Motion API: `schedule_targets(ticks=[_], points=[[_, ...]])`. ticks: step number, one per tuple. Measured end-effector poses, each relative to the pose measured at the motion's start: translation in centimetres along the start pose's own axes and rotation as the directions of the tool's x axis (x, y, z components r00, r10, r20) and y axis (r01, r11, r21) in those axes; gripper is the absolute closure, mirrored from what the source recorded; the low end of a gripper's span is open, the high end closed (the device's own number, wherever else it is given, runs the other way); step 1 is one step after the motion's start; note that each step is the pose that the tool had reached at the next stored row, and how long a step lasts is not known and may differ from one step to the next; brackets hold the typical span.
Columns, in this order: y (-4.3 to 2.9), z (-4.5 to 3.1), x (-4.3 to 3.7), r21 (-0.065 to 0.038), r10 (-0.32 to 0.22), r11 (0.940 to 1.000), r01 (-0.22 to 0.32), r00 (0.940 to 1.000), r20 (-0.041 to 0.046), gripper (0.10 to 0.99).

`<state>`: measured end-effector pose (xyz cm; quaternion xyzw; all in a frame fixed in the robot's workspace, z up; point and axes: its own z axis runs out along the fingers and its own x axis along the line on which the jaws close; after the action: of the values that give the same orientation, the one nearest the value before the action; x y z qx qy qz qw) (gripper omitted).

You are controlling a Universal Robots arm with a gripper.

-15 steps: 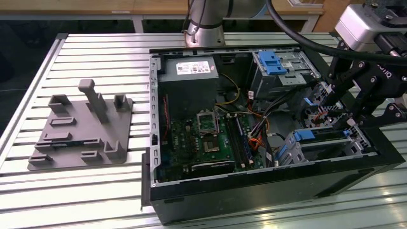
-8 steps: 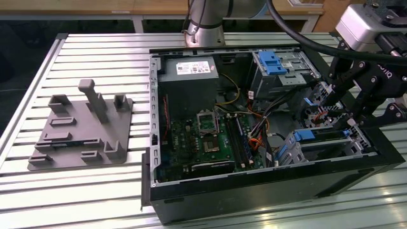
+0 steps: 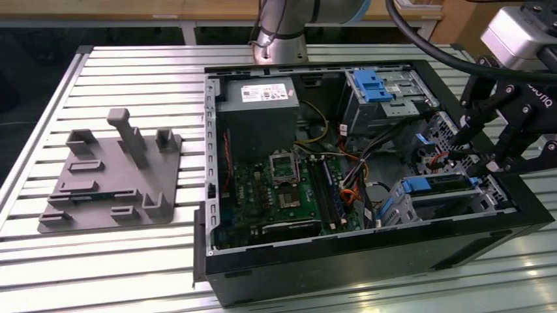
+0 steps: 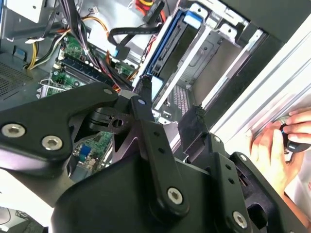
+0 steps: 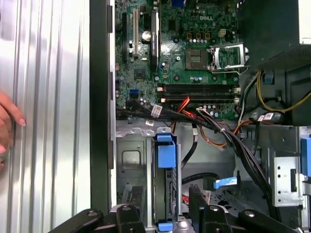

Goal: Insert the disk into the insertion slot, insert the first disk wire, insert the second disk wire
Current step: 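Insert the first disk wire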

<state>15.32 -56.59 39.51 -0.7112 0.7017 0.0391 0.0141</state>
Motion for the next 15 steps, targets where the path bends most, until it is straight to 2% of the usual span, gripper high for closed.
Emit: schedule_targets(ticks=[4,10,12,15], points=[[-0.6,0.06,-0.41,0.0,0.004,1.0,-0.004,1.0,-0.0025,0.588],[-0.78,0.21,-0.65,0.003,0.052,0.9986,-0.052,0.9986,-0.001,0.588],[-0.81,0.36,-1.19,0.004,0.056,0.9985,-0.056,0.9985,-0.0004,0.588],[-0.96,0.57,-2.52,0.004,0.056,0.9984,-0.056,0.9984,-0.0011,0.588]])
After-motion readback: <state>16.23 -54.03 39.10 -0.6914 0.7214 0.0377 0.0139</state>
